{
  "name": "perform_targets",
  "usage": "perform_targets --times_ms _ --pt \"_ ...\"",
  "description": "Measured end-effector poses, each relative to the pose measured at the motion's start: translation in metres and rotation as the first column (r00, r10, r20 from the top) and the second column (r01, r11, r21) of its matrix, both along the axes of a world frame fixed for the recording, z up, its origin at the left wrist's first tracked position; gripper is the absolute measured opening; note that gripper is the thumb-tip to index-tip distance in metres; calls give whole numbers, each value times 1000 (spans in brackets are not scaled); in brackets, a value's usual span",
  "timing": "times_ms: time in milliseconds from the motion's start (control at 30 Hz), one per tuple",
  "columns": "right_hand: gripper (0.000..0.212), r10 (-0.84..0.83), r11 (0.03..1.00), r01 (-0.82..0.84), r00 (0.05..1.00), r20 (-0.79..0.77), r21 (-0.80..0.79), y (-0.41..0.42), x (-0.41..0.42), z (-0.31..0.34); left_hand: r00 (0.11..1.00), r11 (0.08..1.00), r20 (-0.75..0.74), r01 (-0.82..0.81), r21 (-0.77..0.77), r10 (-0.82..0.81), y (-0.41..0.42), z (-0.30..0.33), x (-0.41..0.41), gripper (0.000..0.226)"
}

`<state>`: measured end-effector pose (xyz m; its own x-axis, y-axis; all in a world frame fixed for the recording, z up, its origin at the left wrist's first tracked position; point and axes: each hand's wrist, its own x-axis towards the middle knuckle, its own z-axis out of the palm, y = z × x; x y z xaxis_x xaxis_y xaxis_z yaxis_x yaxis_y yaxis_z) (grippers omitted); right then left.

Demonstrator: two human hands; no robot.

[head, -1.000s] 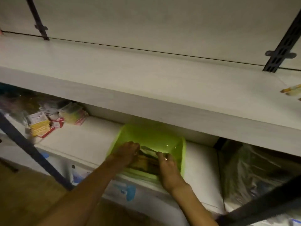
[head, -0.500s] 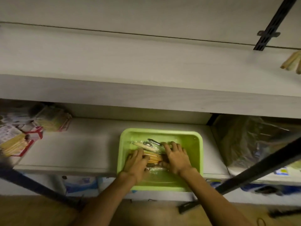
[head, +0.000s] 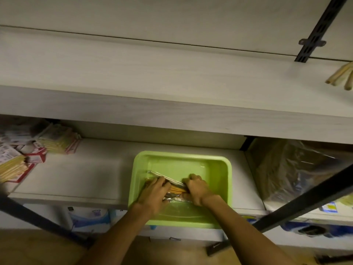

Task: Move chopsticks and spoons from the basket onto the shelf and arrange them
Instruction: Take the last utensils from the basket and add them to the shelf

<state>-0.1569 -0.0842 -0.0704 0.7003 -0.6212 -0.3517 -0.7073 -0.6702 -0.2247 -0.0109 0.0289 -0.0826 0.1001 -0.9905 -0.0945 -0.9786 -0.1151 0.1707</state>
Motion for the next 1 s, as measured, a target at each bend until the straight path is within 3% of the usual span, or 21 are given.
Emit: perform_targets --times_ms 200,367,467,567,800,900,1000 --pt "36 -67 982 52 995 78 184 -6 -4 0 999 1000 -53 0 -6 -1 -9 0 2 45" --pt "31 -199 970 164 961 191 181 -10 -5 0 999 998 -27 -25 -57 24 -5 -12 -4 40" --pt "30 -244 960 194 933 266 200 -14 -5 -1 999 995 -31 -27 -101 24 -5 -20 -2 62" --pt "32 -219 967 175 942 256 183 -22 -1 3 999 992 17 -25 -125 27 -11 -17 3 64" --pt "35 -78 983 58 990 115 173 -45 7 27 996 992 -91 -3 123 14 -28 -4 10 43" --pt "34 -26 984 15 998 61 178 -42 8 30 991 945 -125 -7 327 50 -37 5 7 33" --pt "35 -19 976 8 998 52 219 -39 5 25 985 899 -148 -16 438 90 -45 4 4 25"
